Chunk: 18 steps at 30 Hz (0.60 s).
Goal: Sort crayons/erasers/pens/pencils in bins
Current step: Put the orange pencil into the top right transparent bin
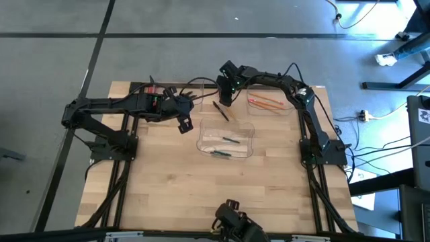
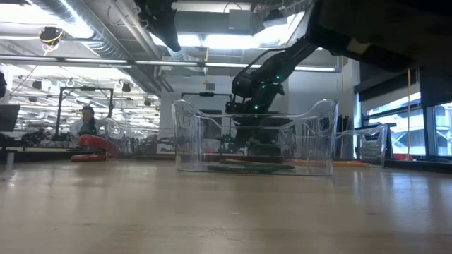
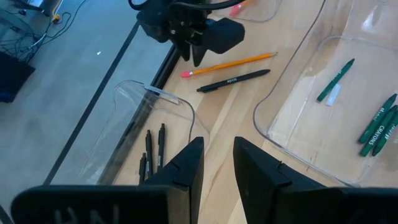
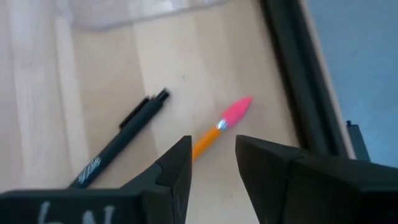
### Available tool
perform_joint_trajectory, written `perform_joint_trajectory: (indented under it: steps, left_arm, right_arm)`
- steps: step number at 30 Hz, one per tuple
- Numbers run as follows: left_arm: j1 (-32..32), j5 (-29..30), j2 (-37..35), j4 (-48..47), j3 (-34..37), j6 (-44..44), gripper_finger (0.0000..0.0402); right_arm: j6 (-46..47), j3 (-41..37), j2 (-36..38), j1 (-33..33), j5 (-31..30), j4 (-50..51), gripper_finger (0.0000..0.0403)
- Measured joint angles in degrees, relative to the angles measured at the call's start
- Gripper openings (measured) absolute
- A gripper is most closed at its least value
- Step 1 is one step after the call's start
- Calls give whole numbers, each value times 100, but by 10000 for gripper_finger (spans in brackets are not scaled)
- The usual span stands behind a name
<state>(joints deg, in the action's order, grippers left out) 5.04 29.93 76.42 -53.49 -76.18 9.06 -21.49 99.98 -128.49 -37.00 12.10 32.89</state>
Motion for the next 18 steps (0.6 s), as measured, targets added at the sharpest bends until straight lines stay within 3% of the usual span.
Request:
perform_joint_trajectory:
  steps: [18]
  left_arm:
    - [0,-42,0,-2,-2,-17,80]
  right_arm:
    - [-129,0,-203,139,203,421,127]
